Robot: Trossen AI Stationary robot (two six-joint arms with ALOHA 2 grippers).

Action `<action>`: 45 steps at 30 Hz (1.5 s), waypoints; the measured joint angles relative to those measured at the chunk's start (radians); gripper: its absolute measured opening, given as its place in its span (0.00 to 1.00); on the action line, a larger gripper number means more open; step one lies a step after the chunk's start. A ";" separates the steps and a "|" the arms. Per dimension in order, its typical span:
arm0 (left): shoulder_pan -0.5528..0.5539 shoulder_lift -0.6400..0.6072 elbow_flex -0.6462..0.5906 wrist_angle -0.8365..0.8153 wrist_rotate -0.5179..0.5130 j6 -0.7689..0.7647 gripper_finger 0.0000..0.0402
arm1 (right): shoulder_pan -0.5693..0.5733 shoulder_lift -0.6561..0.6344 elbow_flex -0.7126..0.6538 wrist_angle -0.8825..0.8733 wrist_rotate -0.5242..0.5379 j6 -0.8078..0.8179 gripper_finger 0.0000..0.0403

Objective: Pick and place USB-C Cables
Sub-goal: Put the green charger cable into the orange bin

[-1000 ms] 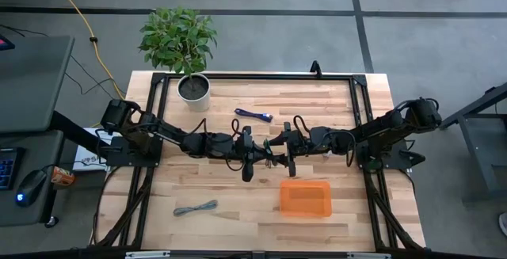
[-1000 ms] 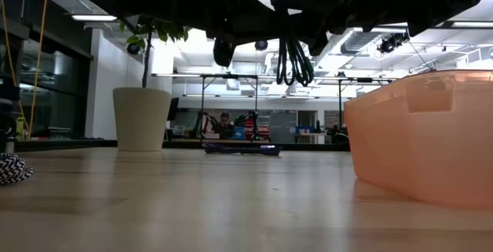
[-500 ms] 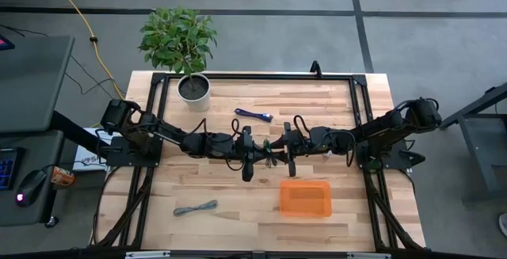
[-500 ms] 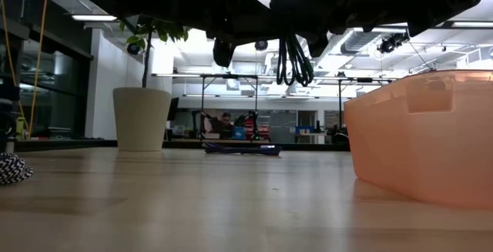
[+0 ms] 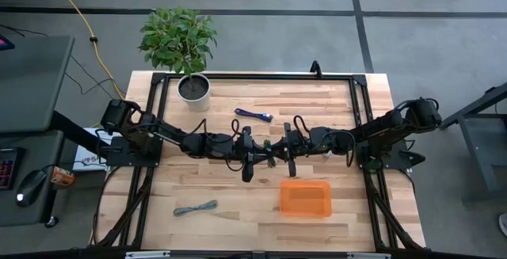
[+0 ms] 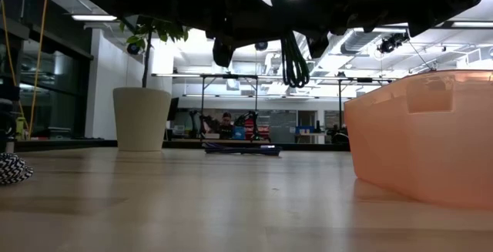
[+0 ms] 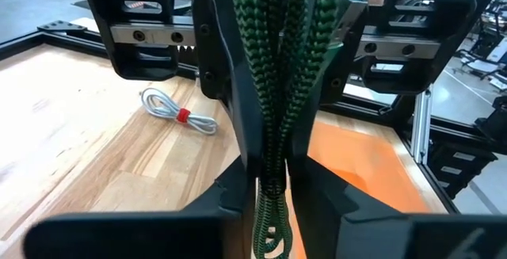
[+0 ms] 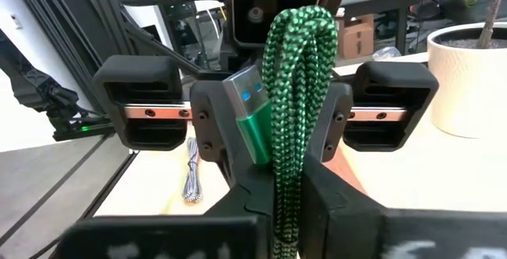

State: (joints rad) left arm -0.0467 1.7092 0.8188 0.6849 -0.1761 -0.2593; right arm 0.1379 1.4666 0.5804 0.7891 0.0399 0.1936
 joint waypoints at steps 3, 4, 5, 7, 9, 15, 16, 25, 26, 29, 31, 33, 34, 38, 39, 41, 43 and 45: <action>0.000 0.000 0.000 0.000 -0.001 0.000 0.21 | 0.000 0.000 0.000 0.000 0.000 -0.002 0.03; 0.000 0.000 0.000 0.000 -0.002 0.000 0.23 | 0.000 0.000 0.000 0.000 0.000 0.000 0.04; 0.000 0.000 0.000 0.000 -0.004 0.001 0.26 | 0.000 0.000 0.000 0.000 0.000 0.005 0.05; 0.000 -0.010 0.000 -0.023 -0.005 0.015 0.31 | 0.000 -0.003 0.000 -0.004 0.000 0.008 0.05; 0.000 -0.039 -0.001 -0.081 -0.014 0.030 0.36 | 0.000 -0.019 0.000 -0.025 0.000 0.008 0.04; -0.002 -0.164 -0.023 -0.245 -0.107 0.043 0.47 | 0.003 -0.105 0.000 -0.154 0.029 0.006 0.01; -0.005 -0.189 -0.045 -0.238 -0.133 0.050 0.48 | 0.007 -0.122 0.000 -0.186 0.044 0.001 0.01; -0.013 -0.533 -0.378 -0.054 -0.240 0.071 0.52 | 0.087 -0.330 -0.139 -0.248 0.258 -0.045 0.01; -0.014 -0.571 -0.402 -0.036 -0.243 0.078 0.52 | 0.092 -0.368 -0.162 -0.246 0.283 -0.044 0.01; -0.025 -0.679 -0.460 -0.024 -0.242 0.094 0.52 | 0.105 -0.478 -0.223 -0.238 0.326 -0.045 0.01; -0.041 -0.728 -0.487 -0.024 -0.241 0.121 0.52 | 0.116 -0.543 -0.253 -0.230 0.330 -0.058 0.01; -0.059 -0.756 -0.502 -0.020 -0.240 0.144 0.52 | 0.128 -0.593 -0.284 -0.210 0.329 -0.080 0.01; -0.067 -0.763 -0.507 -0.016 -0.240 0.154 0.52 | 0.132 -0.611 -0.298 -0.198 0.331 -0.087 0.01; -0.087 -0.765 -0.509 0.029 -0.240 0.187 0.52 | 0.140 -0.649 -0.331 -0.159 0.332 -0.089 0.01; -0.087 -0.765 -0.509 0.031 -0.240 0.193 0.52 | 0.140 -0.652 -0.337 -0.156 0.331 -0.089 0.01; -0.087 -0.762 -0.509 0.035 -0.240 0.196 0.52 | 0.140 -0.654 -0.342 -0.151 0.332 -0.090 0.01; -0.087 -0.761 -0.509 0.036 -0.240 0.197 0.52 | 0.140 -0.654 -0.342 -0.143 0.332 -0.090 0.01; -0.087 -0.761 -0.509 0.038 -0.250 0.201 0.52 | 0.140 -0.655 -0.341 -0.137 0.330 -0.090 0.01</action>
State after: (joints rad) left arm -0.1337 0.9482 0.3103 0.7231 -0.4258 -0.0585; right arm 0.2779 0.8116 0.2389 0.6521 0.3699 0.1040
